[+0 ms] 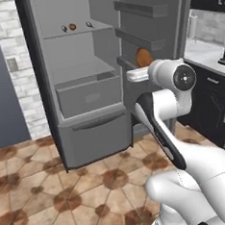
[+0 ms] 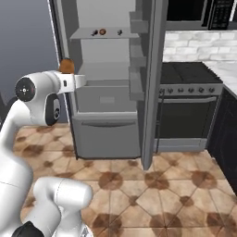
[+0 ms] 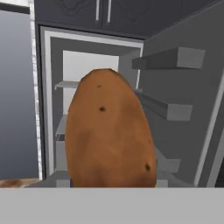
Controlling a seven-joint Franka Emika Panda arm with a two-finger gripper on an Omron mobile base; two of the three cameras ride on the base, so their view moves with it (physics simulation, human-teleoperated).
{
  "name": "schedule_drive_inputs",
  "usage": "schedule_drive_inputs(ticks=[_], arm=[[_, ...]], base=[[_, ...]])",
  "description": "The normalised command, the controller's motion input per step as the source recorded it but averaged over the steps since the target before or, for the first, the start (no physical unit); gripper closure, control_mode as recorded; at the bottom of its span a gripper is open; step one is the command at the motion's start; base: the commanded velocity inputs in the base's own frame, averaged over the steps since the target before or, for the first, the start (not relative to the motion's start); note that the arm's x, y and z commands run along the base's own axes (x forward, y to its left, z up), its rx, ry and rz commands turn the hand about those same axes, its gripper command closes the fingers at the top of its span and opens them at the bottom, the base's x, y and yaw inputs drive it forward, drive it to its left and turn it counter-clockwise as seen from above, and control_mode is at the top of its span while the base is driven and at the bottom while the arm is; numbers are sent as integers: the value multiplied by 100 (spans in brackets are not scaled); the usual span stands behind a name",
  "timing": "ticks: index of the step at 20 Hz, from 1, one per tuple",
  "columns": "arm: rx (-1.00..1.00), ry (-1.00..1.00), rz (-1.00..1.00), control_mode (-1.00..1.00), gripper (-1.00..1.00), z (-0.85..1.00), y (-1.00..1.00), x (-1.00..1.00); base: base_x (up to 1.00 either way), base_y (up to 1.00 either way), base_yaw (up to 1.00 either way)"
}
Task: Place one potato and one fish in each tupperware on the nearby counter, to pack two identical lunches.
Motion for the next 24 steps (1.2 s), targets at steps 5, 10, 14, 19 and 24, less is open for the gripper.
schedule_drive_inputs(ticks=[5,10,14,19,24], arm=[[0,0,0,100,100,0,0,0],[0,0,0,100,100,0,0,0],[0,0,0,100,100,0,0,0],[0,0,0,100,100,0,0,0],[0,0,0,100,100,0,0,0]], base=[[-43,22,-74],[-34,11,-80],[-27,12,-80],[-24,14,-80],[-23,16,-80]])
